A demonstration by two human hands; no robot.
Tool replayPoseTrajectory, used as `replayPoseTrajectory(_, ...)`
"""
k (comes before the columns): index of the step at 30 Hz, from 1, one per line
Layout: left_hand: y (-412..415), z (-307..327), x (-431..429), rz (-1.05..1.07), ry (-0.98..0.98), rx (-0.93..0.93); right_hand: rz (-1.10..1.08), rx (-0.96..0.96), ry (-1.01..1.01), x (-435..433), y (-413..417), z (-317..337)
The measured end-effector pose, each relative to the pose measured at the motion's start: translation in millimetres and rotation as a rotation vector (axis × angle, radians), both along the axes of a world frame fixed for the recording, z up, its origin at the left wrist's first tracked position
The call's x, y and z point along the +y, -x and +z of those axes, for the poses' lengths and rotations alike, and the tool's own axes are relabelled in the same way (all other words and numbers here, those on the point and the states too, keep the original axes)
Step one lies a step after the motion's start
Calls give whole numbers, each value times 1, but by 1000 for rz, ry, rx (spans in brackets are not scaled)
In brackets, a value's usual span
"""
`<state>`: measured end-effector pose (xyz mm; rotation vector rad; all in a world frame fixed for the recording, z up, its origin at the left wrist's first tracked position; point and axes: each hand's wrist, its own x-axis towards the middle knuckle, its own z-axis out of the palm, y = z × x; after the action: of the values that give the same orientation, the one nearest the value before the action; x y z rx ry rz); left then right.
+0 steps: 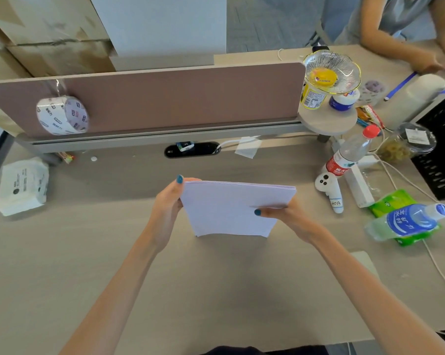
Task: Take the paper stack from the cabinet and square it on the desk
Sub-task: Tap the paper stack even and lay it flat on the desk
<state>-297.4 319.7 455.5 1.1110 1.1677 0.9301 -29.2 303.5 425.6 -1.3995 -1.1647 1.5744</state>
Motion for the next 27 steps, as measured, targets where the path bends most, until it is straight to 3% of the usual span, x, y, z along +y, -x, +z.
replayPoseTrajectory(7, -13, 9, -3, 60, 28, -7, 3, -4, -21, -5, 3, -4)
replayPoseTrajectory(15, 6, -31, -7, -138, 57, 54, -18, -64, 6, -8, 6, -27)
replayPoseTrajectory(22, -7, -63, 4, -12, 94, 172, -96, -151, 44, 8, 2, -46)
replayPoseTrajectory(27, -34, -73, 35, -45, 195, 170, -132, -164, 120, 30, -15, -60)
